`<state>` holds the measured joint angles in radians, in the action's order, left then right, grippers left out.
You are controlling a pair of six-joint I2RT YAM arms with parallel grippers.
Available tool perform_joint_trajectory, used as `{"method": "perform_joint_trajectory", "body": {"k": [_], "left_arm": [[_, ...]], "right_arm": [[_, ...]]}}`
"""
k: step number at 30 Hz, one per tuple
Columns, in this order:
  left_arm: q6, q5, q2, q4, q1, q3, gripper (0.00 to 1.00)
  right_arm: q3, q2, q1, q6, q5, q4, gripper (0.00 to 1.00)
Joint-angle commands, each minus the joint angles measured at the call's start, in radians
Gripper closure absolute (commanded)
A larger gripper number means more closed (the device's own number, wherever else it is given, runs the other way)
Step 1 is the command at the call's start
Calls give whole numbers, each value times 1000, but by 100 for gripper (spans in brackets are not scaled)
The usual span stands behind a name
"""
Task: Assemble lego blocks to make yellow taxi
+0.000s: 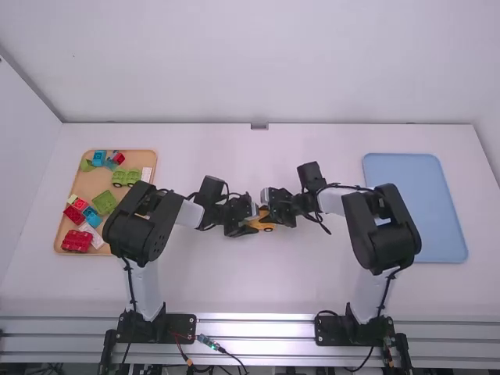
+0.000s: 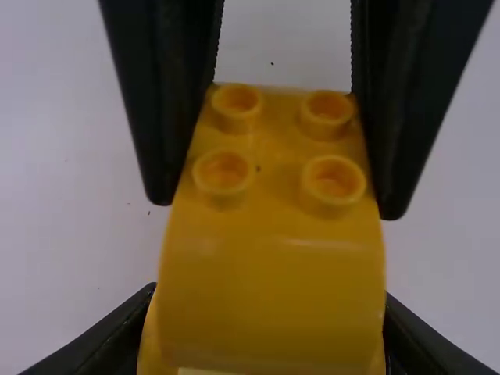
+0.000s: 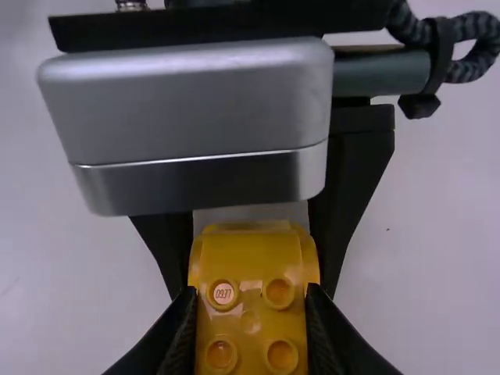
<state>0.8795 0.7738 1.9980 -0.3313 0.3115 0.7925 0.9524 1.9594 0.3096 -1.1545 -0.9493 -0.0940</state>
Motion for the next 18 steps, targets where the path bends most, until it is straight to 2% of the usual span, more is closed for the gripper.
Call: {"method": "perform_joint_trajectory", "body": {"k": [1, 9, 11, 18], "left_arm": [[1, -83, 12, 28, -3, -7, 57], [0, -84, 12, 30, -3, 0, 60], [6, -82, 12, 32, -3, 0, 64], [7, -77, 12, 28, -3, -1, 64]], "right_arm": [[-17, -18, 0, 7, 37, -14, 100], [-17, -4, 0, 3, 12, -2, 100], [-17, 17, -1, 8, -5, 25, 100], [-17, 55, -2, 21, -23, 63, 100]]}}
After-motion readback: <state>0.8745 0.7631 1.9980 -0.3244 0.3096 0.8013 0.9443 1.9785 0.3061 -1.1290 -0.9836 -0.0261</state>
